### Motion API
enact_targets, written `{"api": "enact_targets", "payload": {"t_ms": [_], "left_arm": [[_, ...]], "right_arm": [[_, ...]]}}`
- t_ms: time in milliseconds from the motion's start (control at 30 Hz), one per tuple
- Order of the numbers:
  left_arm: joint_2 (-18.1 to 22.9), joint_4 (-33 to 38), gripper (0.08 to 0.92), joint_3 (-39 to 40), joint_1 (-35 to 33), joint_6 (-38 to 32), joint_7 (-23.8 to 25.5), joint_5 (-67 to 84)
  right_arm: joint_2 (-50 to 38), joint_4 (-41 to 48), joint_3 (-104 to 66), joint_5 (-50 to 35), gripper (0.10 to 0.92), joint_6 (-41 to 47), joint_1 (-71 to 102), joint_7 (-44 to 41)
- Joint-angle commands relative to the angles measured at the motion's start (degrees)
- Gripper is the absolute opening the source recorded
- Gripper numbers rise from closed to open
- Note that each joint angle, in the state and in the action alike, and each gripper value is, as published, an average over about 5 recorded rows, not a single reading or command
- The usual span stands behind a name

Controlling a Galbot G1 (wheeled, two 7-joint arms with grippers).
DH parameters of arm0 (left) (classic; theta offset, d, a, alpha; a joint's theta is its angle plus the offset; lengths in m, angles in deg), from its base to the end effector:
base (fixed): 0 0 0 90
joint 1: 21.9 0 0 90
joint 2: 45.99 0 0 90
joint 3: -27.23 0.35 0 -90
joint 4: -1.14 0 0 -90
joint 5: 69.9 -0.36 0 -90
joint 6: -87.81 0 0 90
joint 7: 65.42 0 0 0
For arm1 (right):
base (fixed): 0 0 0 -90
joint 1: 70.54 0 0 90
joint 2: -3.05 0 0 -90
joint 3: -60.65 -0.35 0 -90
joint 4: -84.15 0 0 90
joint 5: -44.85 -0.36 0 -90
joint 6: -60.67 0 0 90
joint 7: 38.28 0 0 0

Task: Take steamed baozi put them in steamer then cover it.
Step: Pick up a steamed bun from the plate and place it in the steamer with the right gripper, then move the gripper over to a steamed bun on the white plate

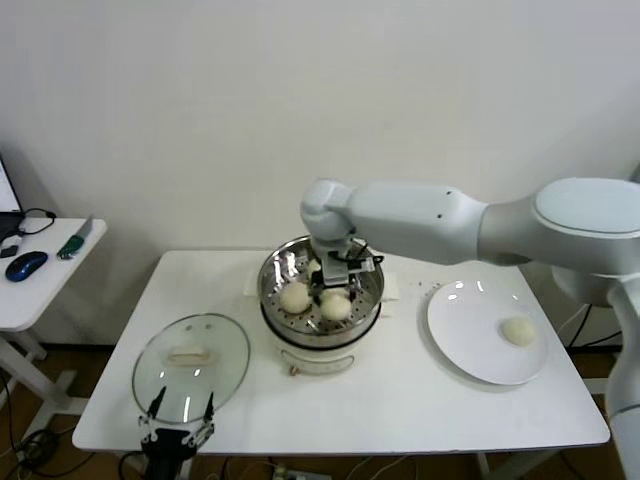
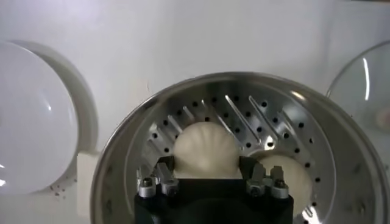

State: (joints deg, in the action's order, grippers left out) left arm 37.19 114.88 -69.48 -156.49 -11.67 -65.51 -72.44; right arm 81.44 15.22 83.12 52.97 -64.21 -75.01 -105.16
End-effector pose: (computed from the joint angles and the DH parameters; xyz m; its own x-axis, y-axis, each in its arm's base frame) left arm 0.0933 0.0626 -0.3715 -0.9817 -0.0264 0.1887 0.0135 0.9782 0.2071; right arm 0.5405 0.2076 -0.0865 -0.0963 0.0565 0.9937 0.0626 -0.9961 0.0627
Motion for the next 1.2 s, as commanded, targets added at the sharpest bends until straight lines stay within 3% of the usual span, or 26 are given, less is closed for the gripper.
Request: {"api": "enact_targets", "payload": {"t_ms": [33,200,367,500,667,1000,1200], "left_arm": [[-0.1,-0.5,0.823,-0.1,0.4,-0.1,0.0,0.4],[-0.2,-0.6,0.823,-0.2,0.3,-0.1,0.0,0.5],[-0.1,-0.8,0.823,-0.1,0.3,-0.2,0.0,0.5],[0.0,-0.9,0.823,0.1,0.4,-0.2,0.0,0.4],[0.0,-0.6,0.823,0.1,0.3,-0.3,0.0,0.3],[-0.2,-0.3,0.823,0.3,0.1,-0.6,0.0,0.3],[-0.5,-0.2,0.823,0.9,0.7,-0.3,0.1,0.2]], "right_arm": [[1.8,-1.0,0.7,0.3,0.692,-0.4,2.3,0.3],[1.5,-0.9,0.6,0.8,0.713,0.2,2.4,0.8],[1.3,0.0,-0.5,1.9,0.803,-0.2,2.3,0.6],[1.0,1.8,-2.3,2.2,0.821,-0.6,1.4,1.1],[-1.5,5.7,-1.8,-5.3,0.823,1.9,-2.9,2.4],[-19.1,4.0,11.2,-31.0,0.823,30.2,-13.7,11.7],[-31.5,2.4,4.1,-31.7,0.823,47.2,-7.8,9.9]]}}
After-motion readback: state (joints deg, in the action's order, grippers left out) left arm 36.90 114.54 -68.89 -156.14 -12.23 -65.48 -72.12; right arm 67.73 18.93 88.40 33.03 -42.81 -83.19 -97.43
